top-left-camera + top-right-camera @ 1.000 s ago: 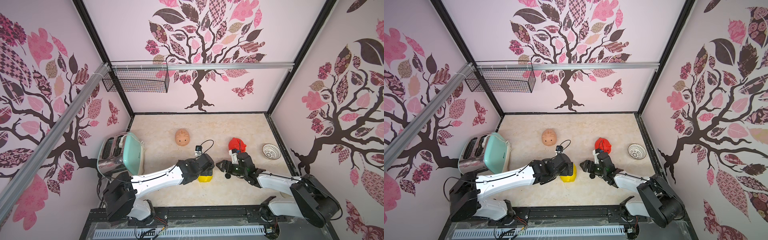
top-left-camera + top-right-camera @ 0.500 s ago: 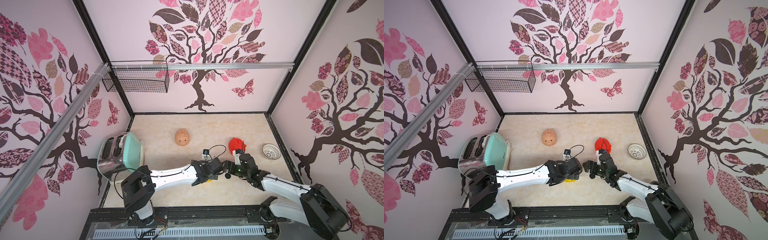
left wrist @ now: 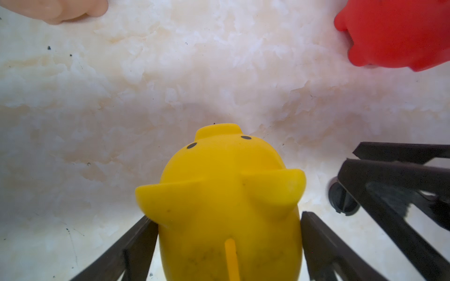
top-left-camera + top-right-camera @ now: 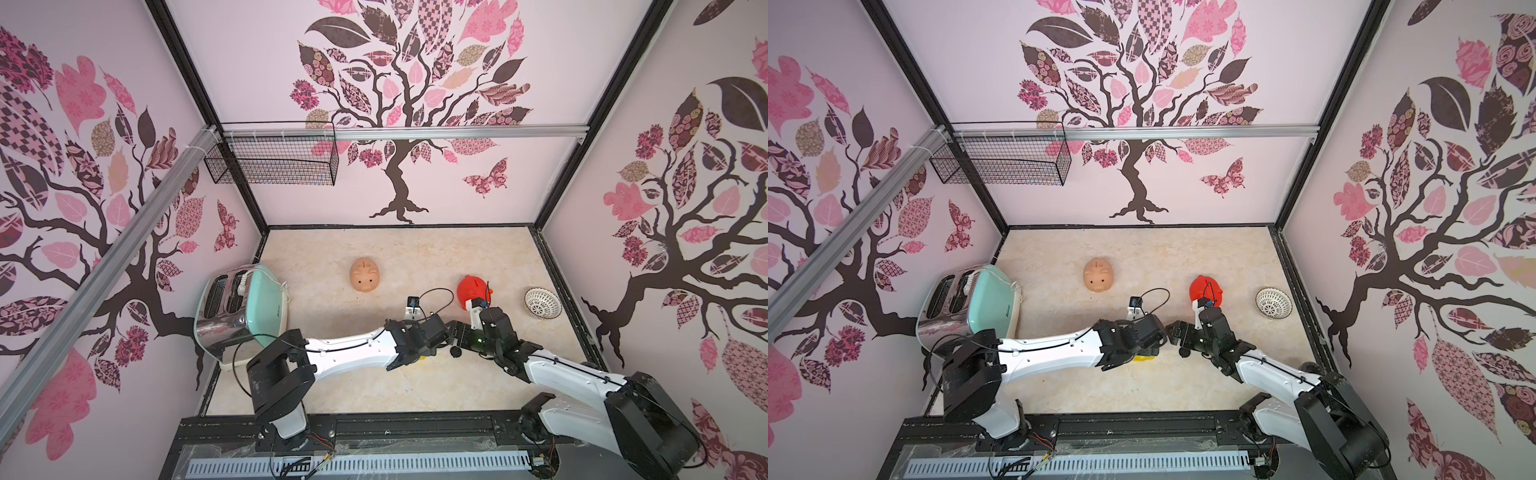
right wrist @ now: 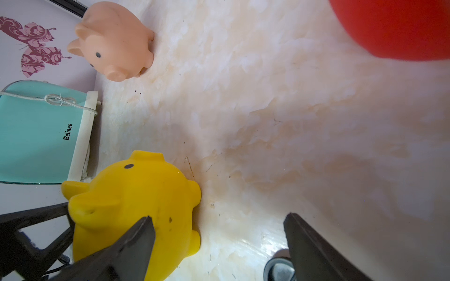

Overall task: Open piggy banks
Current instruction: Adjust the piggy bank at the center of the board.

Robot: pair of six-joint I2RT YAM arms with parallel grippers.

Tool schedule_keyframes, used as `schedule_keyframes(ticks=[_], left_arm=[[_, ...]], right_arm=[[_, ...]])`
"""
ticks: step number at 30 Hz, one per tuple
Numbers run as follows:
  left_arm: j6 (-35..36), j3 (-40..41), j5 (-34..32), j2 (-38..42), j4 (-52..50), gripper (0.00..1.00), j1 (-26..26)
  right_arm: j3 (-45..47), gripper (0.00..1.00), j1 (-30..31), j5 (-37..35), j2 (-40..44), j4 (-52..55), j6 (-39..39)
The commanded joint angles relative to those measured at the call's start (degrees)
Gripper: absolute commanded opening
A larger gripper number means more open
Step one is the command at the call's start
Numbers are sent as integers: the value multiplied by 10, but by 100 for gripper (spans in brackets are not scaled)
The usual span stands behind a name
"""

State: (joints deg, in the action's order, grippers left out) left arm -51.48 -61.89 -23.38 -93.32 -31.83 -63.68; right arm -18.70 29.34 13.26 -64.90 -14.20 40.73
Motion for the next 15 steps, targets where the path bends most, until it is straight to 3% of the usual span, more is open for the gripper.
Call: schedule_keyframes(ticks=[1,6,15], left_arm=[[22,83,110,43,96,86,41],[46,180,220,122,222,85,101],[49,277,314,186,314,85,177]], right_arm=[[7,89,3,2,12,8,0],[11,89,3,7,12,0,5],[10,89,3,58,-11,-36,11]])
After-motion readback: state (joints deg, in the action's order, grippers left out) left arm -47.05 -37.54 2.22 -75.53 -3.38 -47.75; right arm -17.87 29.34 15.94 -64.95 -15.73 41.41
